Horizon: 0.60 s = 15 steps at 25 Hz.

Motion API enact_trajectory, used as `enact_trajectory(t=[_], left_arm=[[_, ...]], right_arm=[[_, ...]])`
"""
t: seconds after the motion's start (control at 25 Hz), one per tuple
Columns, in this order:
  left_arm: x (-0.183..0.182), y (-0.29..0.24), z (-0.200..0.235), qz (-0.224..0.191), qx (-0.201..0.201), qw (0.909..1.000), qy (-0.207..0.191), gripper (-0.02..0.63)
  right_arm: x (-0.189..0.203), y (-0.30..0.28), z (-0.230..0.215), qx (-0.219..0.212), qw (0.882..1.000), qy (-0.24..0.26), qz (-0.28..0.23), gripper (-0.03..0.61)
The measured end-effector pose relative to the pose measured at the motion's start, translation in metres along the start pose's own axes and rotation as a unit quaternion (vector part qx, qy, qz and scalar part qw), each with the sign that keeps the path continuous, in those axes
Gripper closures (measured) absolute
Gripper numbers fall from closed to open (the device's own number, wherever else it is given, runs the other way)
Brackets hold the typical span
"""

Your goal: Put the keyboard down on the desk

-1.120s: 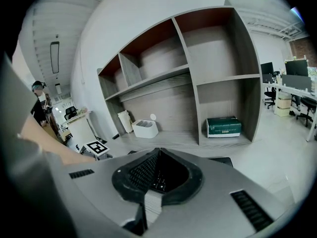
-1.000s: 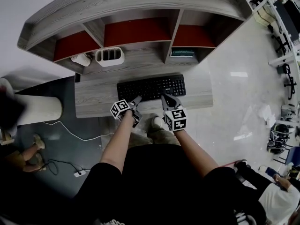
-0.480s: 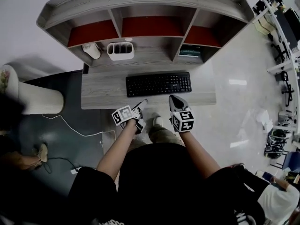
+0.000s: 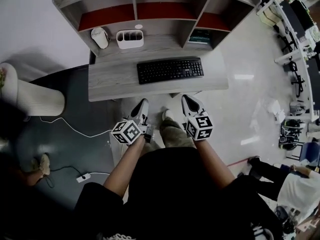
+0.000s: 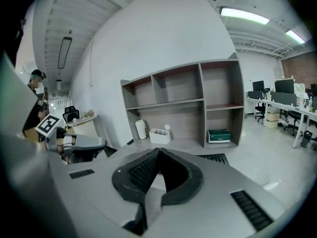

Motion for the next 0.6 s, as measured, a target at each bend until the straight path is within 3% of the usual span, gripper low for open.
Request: enact_trajectory(t=[0.28, 0.36, 0.6], left_arm=[[-0.022, 0.033, -0.054, -0.004, 0.044, 0.9925, -0.114, 0.598], [-0.025, 0.039, -0.060, -0.010, 0.039, 0.9894, -0.140, 0.598], [-0.016, 0.054, -0.064, -0.022, -0.020, 0.9886, -0.147, 0.598]], right_arm=[[0.006, 0.057, 0.028, 0.007, 1.000, 0.018, -0.007, 0.566], [0.002, 0.065, 0.028, 0.005, 1.000, 0.023, -0.017, 0.566], [-0.022, 0.086, 0.001, -0.010, 0.998, 0.046, -0.047, 0.566]])
Point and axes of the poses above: the fingertips, and each gripper's own axes: y backward along the fingers, z to its left, x out of its underside, the point moved 6 cm from there along y, backward along the fingers, and after that the axes turned 15 degrees about -y, right-handed, at the moved point
